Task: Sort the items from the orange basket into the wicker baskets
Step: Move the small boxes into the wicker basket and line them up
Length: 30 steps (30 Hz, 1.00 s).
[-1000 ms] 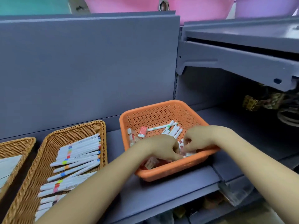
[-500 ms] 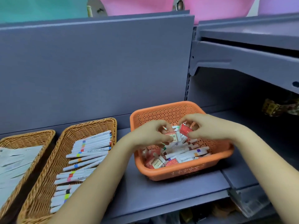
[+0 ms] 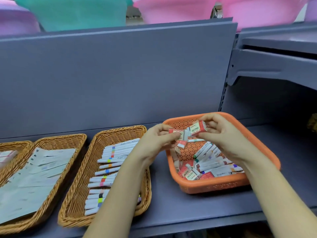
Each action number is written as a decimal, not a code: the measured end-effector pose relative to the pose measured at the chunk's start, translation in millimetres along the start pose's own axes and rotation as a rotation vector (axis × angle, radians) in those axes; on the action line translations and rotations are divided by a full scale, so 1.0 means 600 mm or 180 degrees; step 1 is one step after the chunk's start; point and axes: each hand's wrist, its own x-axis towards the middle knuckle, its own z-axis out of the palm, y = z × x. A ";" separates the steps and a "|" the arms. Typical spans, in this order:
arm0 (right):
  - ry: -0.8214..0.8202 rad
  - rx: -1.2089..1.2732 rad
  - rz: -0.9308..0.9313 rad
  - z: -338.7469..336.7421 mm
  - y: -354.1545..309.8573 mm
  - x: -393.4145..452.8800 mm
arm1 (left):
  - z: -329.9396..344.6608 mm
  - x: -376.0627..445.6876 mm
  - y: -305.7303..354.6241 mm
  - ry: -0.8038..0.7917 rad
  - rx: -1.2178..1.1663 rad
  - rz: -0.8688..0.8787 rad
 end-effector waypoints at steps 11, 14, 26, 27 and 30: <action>0.0196 0.0405 -0.0172 0.052 0.018 -0.017 | -0.036 -0.030 0.003 -0.0067 -0.0325 -0.0009; 0.0212 0.0369 -0.0185 0.072 0.018 -0.018 | -0.042 -0.034 0.005 -0.0094 -0.0304 -0.0027; 0.0069 -0.0334 -0.0416 0.112 0.012 -0.001 | -0.102 -0.060 0.018 0.0411 0.2390 0.0534; 0.0004 -0.0385 -0.0473 0.118 0.011 0.002 | -0.107 -0.068 0.024 0.0425 0.2519 0.0604; -0.0191 -0.0569 -0.0614 0.138 0.008 0.009 | -0.128 -0.091 0.036 0.0476 0.2784 0.0766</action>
